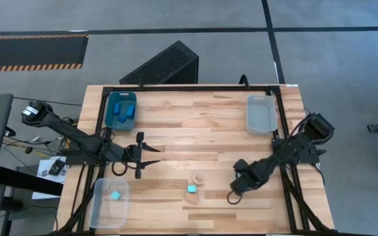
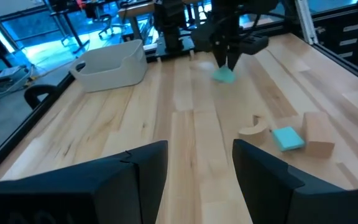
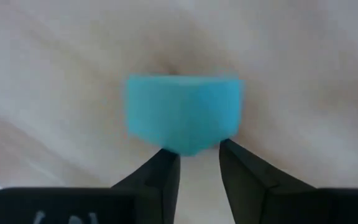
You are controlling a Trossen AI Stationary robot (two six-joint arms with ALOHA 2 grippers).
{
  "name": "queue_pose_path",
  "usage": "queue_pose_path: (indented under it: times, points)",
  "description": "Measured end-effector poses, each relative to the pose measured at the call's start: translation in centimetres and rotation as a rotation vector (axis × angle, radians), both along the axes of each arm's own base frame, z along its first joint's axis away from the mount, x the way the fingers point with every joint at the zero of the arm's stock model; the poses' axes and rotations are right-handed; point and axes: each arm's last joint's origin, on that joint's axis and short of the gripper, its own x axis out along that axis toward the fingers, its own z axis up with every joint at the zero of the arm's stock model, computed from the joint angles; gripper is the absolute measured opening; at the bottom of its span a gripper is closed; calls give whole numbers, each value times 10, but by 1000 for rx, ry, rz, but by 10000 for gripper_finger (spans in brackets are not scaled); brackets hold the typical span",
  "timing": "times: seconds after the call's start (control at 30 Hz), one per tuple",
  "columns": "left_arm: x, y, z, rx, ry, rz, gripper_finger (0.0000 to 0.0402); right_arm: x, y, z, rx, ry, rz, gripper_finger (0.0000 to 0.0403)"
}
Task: Sort & place blocks by color
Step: Put the right light blue block into the transparent bin
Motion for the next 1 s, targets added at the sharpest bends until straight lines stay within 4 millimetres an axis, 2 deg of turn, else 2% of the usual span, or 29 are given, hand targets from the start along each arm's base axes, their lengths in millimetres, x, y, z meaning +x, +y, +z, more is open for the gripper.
queue_pose_path:
  times: [0.13,0.3,0.43,0.53,0.6,0.8,1.0]
  points:
    - [1,2,0,-10,-3,14,171,23,-7,11,-54,-131,172,126]
    - [1,2,0,-17,2,19,171,40,-6,32,-66,-166,417,123]
    - [1,2,-1,-19,8,19,171,48,-4,46,-102,-166,776,123]
    - [0,3,-1,-41,11,25,171,50,-6,47,-144,-138,1133,123]
    - [0,3,-2,-48,21,28,171,51,-9,47,-179,-107,1263,123]
    - [-1,3,-6,-49,55,34,171,57,-23,31,-193,27,1373,142]
    - [-2,4,-9,-44,74,36,171,74,-21,34,-177,93,1462,224]
